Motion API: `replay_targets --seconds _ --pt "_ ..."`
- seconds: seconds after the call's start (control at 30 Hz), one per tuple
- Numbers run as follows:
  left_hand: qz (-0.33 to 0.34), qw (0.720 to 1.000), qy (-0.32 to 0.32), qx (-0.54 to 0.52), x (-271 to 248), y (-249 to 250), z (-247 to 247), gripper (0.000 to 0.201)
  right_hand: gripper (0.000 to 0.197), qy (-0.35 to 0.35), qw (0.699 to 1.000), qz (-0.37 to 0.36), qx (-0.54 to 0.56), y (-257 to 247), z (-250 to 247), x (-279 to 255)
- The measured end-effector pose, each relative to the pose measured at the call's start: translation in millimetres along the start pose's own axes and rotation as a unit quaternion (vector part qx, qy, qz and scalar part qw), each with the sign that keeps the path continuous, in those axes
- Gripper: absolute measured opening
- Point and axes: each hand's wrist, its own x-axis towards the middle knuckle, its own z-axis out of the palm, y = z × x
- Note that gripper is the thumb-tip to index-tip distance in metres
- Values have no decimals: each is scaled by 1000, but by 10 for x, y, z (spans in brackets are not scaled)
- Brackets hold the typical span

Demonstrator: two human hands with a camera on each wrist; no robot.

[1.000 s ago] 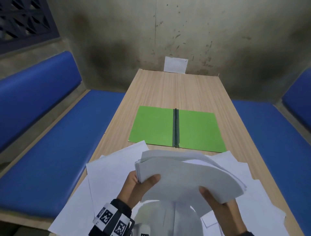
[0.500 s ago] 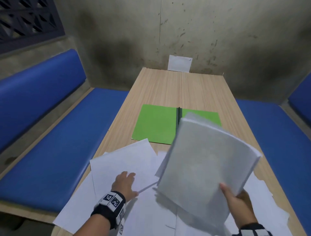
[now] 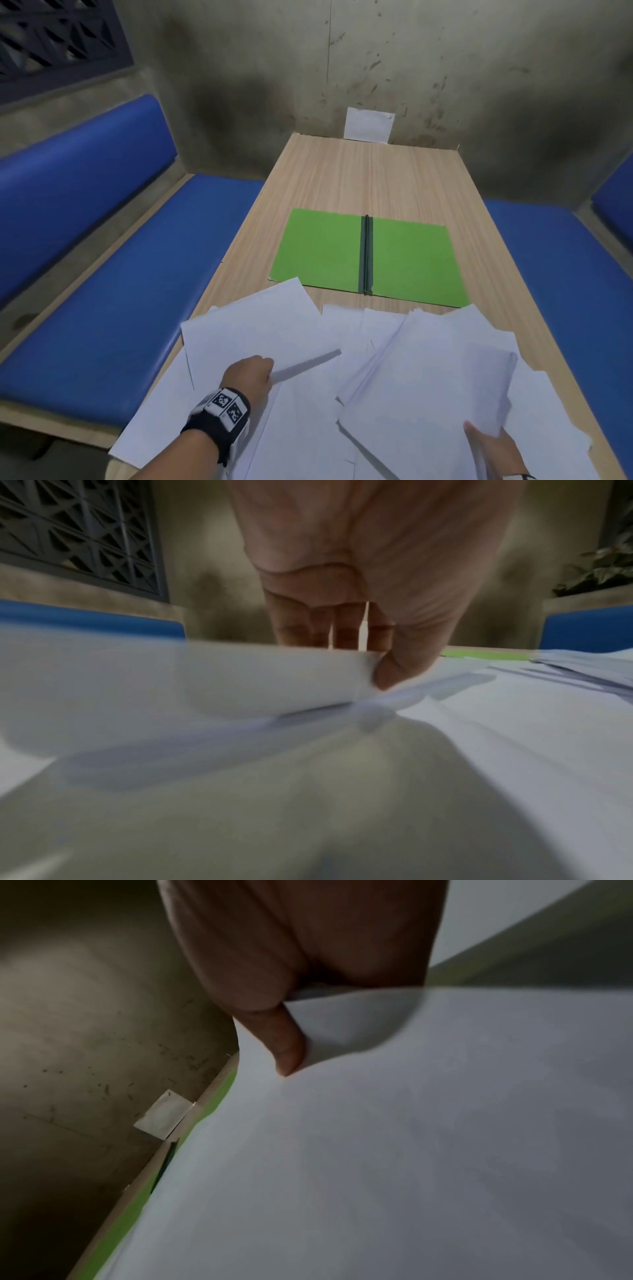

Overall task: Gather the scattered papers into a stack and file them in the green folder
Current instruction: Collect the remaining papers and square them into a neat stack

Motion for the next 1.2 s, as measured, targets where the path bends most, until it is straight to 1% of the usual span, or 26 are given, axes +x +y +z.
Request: replay_targets --seconds 0.03,0.07,0.17,0.23,0.33,0.4,0.47,0.53,0.57,0.6,0.63,0.7,0.77,0.8,0.87,0.93,1.0,1.1,1.13,1.2 --pt "-1 1000 24 -19 -16 -19 -21 33 59 -2 1000 0 8 1 3 5" --pt "-6 998 47 -40 -38 -40 -55 36 62 -4 1000 6 11 0 -4 8" --pt "-38 990 100 -88 -157 -144 -171 31 53 -4 1000 15 17 -11 -20 23" --pt "-63 984 109 -122 -261 -207 -182 28 52 -3 1000 17 22 -1 -22 41" --pt "-68 979 73 -175 -387 -197 -45 15 50 -1 1000 18 15 13 -9 19" --pt "-68 977 40 -200 -419 -144 103 12 51 -1 1000 18 14 8 -2 -14" --pt "-74 968 1 -240 -423 -86 213 9 51 -3 1000 19 13 -4 -13 -13" --pt "-86 951 -34 -296 -425 -48 241 14 51 -5 1000 19 12 -14 -24 -24" --pt "-94 945 -33 -312 -407 -65 235 17 51 -4 1000 18 13 -20 -30 -26" --pt "-104 942 -18 -319 -378 -112 214 18 51 -4 1000 18 13 -24 -31 -32" --pt "-114 940 14 -321 -344 -181 179 18 52 -3 1000 18 12 -28 -26 -40" --pt "-158 933 94 -309 -268 -421 102 20 52 0 1000 19 3 -32 -17 -44" --pt "-217 925 147 -277 -223 -719 59 36 53 -1 1000 21 -2 -30 -16 -45" --pt "-250 926 141 -246 -220 -856 52 47 53 -2 1000 21 -4 -30 -19 -44" --pt "-302 928 92 -199 -237 -1062 58 69 53 -5 1000 22 -1 -25 -24 -37" --pt "-328 920 59 -206 -258 -1159 78 80 53 -5 1000 22 2 -28 -22 -43" --pt "-330 914 55 -230 -271 -1174 120 83 54 -3 1000 23 1 -27 -14 -45" --pt "-323 895 61 -302 -301 -1064 169 83 54 -5 1000 28 0 -29 -5 -63" --pt "-319 893 60 -310 -311 -1006 179 79 53 -4 1000 29 2 -31 -6 -63" --pt "-302 895 58 -322 -330 -882 206 63 53 -2 1000 29 4 -37 -9 -62"
